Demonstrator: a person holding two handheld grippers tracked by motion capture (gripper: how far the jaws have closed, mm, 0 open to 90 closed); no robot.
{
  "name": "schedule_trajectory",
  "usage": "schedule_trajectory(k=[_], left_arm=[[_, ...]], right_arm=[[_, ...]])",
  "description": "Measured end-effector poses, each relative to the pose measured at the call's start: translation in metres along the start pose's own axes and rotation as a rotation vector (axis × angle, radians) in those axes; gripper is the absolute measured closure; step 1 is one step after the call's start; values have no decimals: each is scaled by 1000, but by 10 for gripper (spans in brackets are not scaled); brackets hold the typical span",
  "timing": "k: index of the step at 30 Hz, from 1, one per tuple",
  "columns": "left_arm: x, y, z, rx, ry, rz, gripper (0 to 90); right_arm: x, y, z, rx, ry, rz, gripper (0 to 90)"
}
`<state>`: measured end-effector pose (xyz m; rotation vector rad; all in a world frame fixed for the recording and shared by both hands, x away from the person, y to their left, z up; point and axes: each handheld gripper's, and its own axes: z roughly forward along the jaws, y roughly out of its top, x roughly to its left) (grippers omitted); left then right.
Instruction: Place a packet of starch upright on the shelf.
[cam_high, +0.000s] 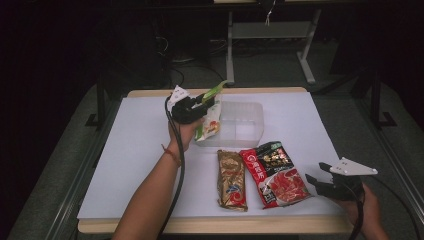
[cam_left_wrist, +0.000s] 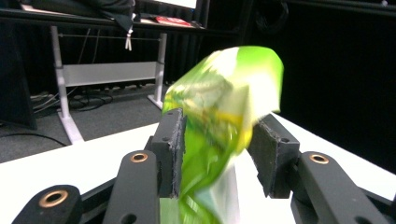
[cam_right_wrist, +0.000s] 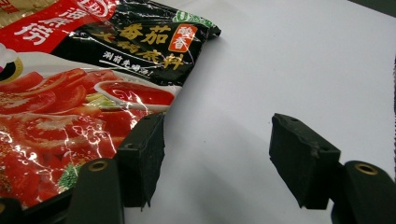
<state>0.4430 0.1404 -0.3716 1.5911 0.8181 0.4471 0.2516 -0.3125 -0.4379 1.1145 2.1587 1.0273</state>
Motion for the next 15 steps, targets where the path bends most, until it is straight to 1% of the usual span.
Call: schedule_trajectory(k=[1,3,5,6,7,8,10,11,12,13,14,15], left_arm=[[1,-1,-4,17,-12,13,547],[1,-3,-11,58,7,65,515],[2,-7,-18,91,-22,95,514],[2,-9,-22,106,-14,116,514],[1,-10,-26,120,-25,134,514],[1,-12,-29,124,-44,150,519],[-1,-16,-36,148,-47,178,522],[-2,-19,-39,164,-62,188,531],[-4,-21,-41,179,-61,201,532],[-6,-24,-44,196,-58,226,541],[-7,-27,-46,215,-80,244,575],[-8,-30,-48,231,-105,252,586]], right_arm=[[0,0,0,3,1,1,348],[1,0,1,8,2,-4,348],[1,0,1,10,5,-8,348],[2,0,2,13,5,-8,348],[2,0,2,14,6,-7,348],[2,0,3,16,7,-9,348],[3,0,4,22,8,-9,348],[3,1,4,24,8,-8,346],[3,1,4,26,8,-10,346],[3,1,4,25,9,-14,346],[4,1,4,26,8,-13,346],[4,1,4,26,9,-14,346]])
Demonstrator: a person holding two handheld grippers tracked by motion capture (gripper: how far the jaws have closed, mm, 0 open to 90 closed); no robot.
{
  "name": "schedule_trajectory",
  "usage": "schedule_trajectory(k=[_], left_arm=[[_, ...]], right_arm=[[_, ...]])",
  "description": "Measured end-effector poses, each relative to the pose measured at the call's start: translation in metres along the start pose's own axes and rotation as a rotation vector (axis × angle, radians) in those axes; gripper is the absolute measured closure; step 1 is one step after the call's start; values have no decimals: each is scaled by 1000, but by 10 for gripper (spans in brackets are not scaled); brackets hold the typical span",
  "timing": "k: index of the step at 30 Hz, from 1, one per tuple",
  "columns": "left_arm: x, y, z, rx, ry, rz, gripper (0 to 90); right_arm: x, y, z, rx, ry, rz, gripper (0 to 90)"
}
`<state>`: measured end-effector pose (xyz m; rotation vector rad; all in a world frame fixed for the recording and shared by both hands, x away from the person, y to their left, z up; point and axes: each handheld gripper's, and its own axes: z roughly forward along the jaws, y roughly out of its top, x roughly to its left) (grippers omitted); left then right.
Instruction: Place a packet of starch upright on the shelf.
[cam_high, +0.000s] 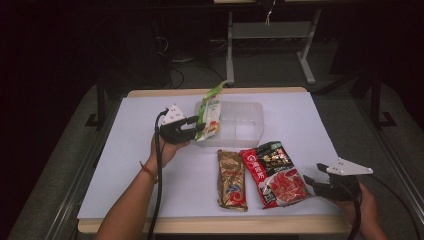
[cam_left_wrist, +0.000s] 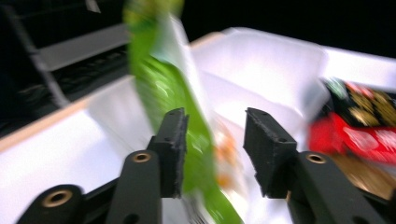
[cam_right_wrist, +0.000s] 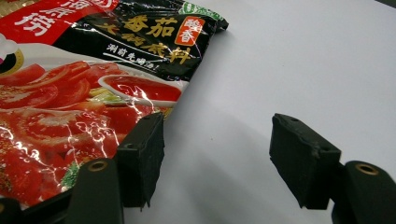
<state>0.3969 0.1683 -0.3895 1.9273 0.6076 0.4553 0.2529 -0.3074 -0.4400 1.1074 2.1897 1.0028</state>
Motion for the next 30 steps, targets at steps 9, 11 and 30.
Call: schedule_trajectory(k=[9,11,30], left_arm=[[-16,-15,11,198,31,164,678],[-15,-17,14,180,30,148,706],[0,-15,47,284,32,144,895]], right_arm=[[2,-1,1,16,0,-4,346],[3,-2,2,23,-3,-6,346],[7,-8,-3,38,-21,-12,346]])
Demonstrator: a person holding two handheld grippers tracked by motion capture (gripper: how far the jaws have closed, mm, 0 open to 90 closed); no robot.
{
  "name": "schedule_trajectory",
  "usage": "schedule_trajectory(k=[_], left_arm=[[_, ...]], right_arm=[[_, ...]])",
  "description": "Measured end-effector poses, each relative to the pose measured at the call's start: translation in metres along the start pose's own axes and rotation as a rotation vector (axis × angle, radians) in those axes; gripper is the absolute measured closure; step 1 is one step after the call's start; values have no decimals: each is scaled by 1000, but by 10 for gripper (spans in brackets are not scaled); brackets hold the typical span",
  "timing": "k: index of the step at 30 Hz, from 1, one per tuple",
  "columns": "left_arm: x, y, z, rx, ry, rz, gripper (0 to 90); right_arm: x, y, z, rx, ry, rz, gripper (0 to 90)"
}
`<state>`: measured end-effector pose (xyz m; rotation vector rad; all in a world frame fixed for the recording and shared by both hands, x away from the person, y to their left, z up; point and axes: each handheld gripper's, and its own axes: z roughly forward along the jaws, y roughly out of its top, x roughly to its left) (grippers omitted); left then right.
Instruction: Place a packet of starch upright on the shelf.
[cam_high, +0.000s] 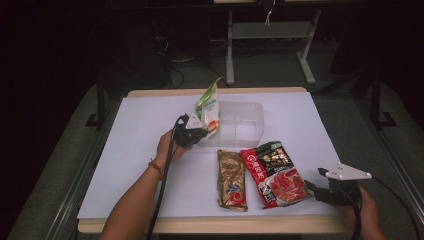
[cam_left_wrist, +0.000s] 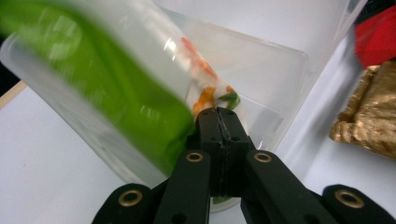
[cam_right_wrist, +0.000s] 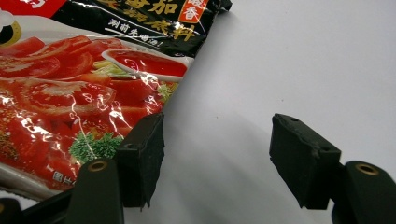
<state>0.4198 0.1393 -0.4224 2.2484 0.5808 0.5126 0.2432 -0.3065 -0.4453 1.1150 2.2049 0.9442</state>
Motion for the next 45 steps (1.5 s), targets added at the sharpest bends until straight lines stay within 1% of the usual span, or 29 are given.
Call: schedule_trajectory(k=[1,3,5,7,9,10,12,14,16,18,19,20,22,24,27,30,33,34,36,37,39,40,42,45], left_arm=[[1,-1,0,-10,-13,-18,895],[0,-4,-1,-20,-3,-14,887],[0,-5,-4,-43,-7,-29,863],[-1,-4,-8,-71,-20,-42,838],[-3,-4,-13,-95,-25,-51,788],[-4,-3,-15,-107,-40,-55,779],[-8,-3,-20,-119,-43,-47,761],[-12,-2,-26,-139,-68,-36,720],[-17,-1,-34,-151,-69,-20,694],[-21,-1,-42,-167,-96,-12,642],[-23,-1,-45,-173,-111,-17,617],[-25,-1,-48,-173,-130,-9,598],[-30,-1,-52,-174,-142,2,549],[-35,-3,-56,-180,-164,-6,491],[-40,-6,-56,-186,-223,-40,421],[-46,-12,-52,-186,-272,-72,394],[-50,-18,-42,-142,-299,-111,366],[-51,-20,-38,-124,-300,-128,360],[-51,-23,-30,-103,-329,-177,318],[-51,-23,-27,-99,-332,-193,318],[-50,-24,-22,-104,-352,-239,312],[-49,-24,-19,-106,-348,-257,295],[-48,-22,-15,-107,-359,-283,289],[-47,-21,-6,-98,-365,-344,270]], right_arm=[[0,0,-1,-4,-1,-1,346],[0,-1,-1,-4,-2,2,346],[-1,-1,-1,-2,-3,7,346],[-1,-1,-1,-2,-1,6,347],[0,-1,-1,-3,-1,2,347],[0,0,-1,-5,-2,0,347],[0,0,-1,-6,-2,0,346],[0,0,0,-5,-2,1,347],[0,0,0,-6,-2,2,347],[0,0,-1,-6,-2,2,348],[0,0,-1,-7,0,3,351],[0,0,-1,-8,2,4,355],[0,0,-1,-9,4,4,355],[1,0,-1,-7,1,2,354],[1,1,-1,-6,1,0,354],[1,1,-1,-6,-1,-2,354],[1,1,-2,-8,1,-6,354],[1,2,-2,-10,-1,-8,353],[1,2,-2,-12,-1,-11,351],[1,2,-2,-12,-2,-13,350],[1,2,-2,-13,-1,-12,349],[1,2,-2,-10,-2,-12,345],[1,2,-1,-9,-1,-9,345],[1,2,0,-7,-1,-9,344]])
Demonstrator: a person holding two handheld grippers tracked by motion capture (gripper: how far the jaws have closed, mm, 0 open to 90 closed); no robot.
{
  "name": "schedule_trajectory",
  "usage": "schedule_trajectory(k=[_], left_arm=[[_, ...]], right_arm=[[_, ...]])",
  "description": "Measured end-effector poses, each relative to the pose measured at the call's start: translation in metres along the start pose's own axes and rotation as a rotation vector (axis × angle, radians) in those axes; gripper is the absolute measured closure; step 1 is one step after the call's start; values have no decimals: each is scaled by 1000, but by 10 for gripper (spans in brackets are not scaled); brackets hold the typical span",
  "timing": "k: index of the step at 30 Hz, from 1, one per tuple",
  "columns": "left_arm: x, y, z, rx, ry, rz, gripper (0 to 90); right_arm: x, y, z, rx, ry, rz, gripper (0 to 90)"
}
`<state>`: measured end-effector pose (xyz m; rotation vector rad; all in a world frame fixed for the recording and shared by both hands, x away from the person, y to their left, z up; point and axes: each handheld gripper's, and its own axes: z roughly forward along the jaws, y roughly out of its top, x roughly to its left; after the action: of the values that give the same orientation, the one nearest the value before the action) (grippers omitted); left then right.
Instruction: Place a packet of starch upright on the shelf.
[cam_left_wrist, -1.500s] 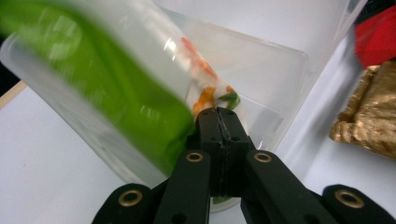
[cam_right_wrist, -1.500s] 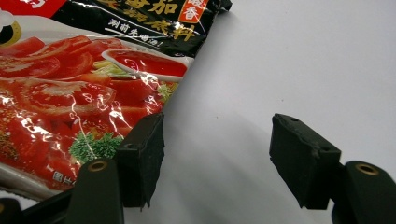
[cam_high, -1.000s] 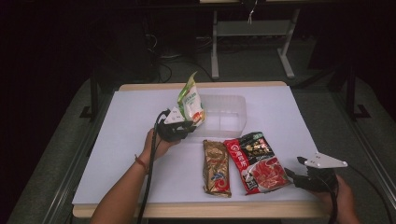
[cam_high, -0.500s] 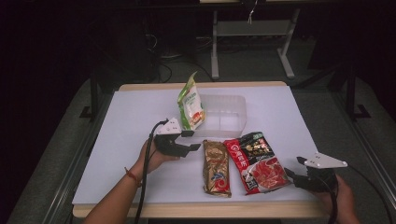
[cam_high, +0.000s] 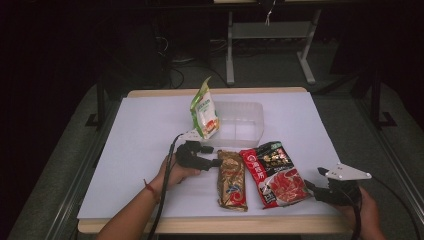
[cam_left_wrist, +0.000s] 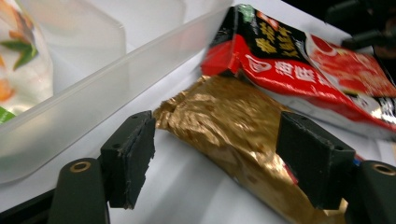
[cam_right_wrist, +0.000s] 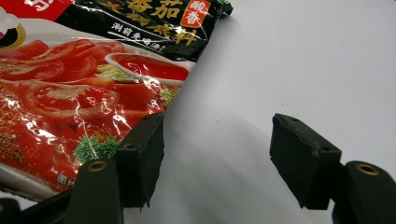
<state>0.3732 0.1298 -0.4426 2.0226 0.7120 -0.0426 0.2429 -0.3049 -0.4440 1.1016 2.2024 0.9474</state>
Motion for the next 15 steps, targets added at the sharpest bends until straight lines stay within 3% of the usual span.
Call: schedule_trajectory(k=[2,5,12,14,15], left_arm=[[2,1,6,6,0,-35,260],[5,1,14,36,50,-90,250],[9,3,23,47,45,-172,196],[7,5,28,52,17,-177,183],[4,6,31,55,26,-164,165]], right_arm=[[0,0,1,3,0,1,343],[1,0,1,6,-2,-1,342],[0,-1,2,10,-1,1,341],[0,-1,2,9,0,1,342],[0,-1,2,9,-1,-1,342]])
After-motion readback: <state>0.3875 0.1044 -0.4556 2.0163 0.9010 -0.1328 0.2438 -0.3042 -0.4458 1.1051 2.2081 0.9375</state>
